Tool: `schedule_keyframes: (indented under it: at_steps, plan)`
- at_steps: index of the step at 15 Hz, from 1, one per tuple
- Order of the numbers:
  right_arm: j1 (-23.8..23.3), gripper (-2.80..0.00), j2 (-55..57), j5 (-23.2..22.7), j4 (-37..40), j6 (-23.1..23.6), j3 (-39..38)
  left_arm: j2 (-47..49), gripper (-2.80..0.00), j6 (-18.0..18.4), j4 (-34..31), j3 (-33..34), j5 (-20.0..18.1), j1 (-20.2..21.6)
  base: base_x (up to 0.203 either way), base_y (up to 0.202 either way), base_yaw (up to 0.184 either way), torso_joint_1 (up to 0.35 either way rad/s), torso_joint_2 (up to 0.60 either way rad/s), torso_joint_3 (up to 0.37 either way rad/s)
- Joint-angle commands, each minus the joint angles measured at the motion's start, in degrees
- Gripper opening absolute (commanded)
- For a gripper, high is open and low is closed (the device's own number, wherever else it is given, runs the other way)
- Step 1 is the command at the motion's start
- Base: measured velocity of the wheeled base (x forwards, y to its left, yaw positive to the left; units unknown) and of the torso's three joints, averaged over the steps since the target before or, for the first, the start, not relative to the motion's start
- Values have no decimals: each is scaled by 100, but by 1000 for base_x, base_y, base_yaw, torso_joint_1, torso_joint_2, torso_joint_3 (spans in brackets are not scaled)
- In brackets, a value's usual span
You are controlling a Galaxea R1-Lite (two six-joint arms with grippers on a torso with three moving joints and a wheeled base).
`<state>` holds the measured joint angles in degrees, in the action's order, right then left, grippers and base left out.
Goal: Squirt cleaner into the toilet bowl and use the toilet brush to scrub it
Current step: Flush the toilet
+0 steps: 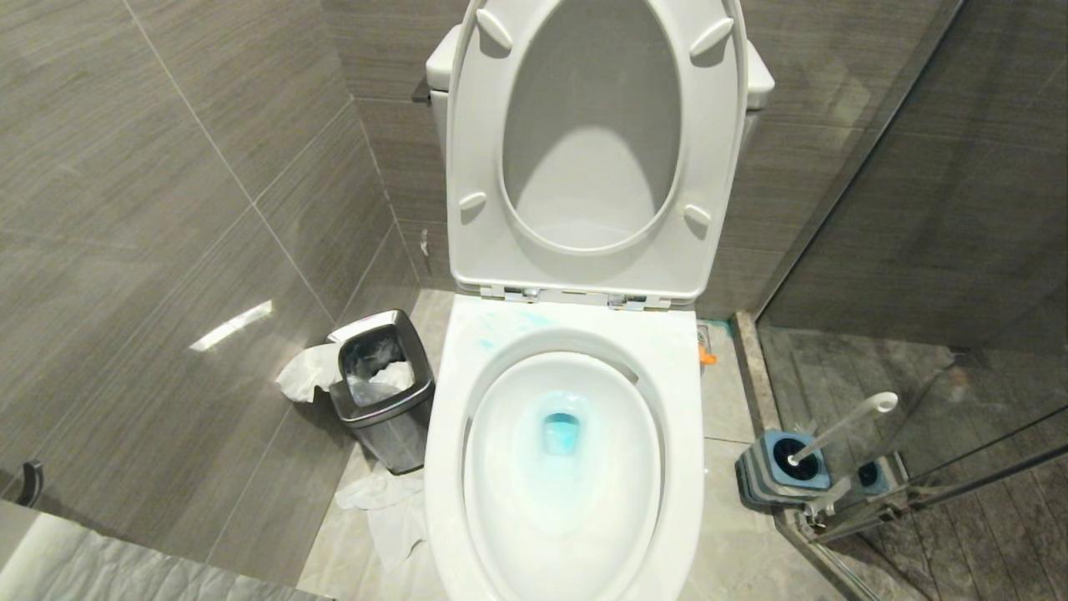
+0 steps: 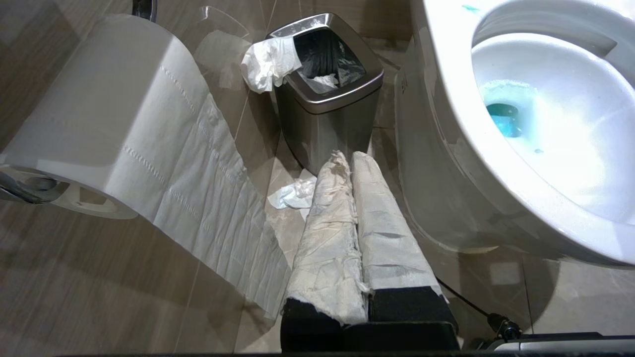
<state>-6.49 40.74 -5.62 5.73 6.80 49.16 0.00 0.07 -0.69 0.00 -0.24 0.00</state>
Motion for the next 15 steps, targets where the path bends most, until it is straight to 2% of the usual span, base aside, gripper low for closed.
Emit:
schedule_keyframes:
  at_steps: [1,6,9,11,15]
  plan:
    - [250,-280,-878,-16,426,5,33,9,-280,1,-1,9,-2,0,0,0,0,0,0,0]
    - [348,-280,-1950,-44,899,-25,-45,9,-280,1,-1,9,-2,0,0,0,0,0,0,0]
    - [599,-280,-2442,-37,1227,-46,-65,9,-280,1,-1,9,-2,0,0,0,0,0,0,0]
    - [728,-280,-2748,-33,1475,-274,-141,9,-280,1,-1,9,-2,0,0,0,0,0,0,0]
    - [747,-280,-3340,13,1579,-435,-779,9,-280,1,-1,9,-2,0,0,0,0,0,0,0]
